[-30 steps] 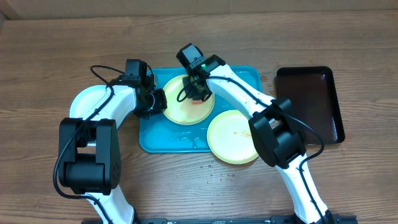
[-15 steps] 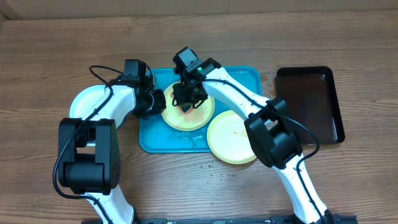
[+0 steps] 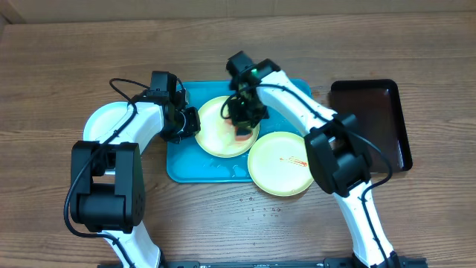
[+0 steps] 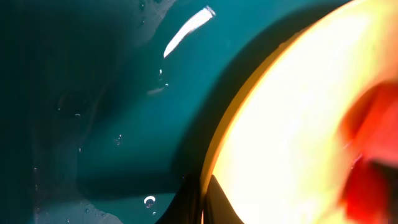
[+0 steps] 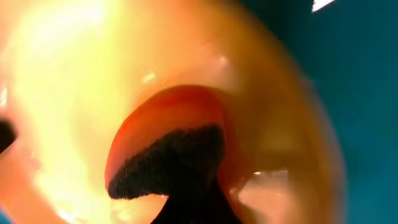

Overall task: Clean dirty plates on tray and stack at the side
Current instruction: 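Scrub the yellow plate with the sponge while left gripper holds it, then lift the yellow plate with left gripper and stack it on white plate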

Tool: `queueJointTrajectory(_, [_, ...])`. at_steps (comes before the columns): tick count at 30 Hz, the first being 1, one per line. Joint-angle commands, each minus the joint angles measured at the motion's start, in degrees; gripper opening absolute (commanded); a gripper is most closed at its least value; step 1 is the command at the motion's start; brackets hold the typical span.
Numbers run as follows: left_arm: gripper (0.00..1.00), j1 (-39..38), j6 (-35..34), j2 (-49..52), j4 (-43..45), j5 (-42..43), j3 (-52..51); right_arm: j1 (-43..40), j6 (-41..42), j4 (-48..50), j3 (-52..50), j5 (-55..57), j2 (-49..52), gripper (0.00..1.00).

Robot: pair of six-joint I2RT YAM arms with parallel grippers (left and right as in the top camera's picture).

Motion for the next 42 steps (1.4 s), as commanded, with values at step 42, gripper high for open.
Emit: queueJointTrajectory(42, [0.04,0.4,5.1,-0.6,-0.3,-6.6,1.2,-5.4,-2.3,-13.4,22.4,-7.6,-0.8,0.04])
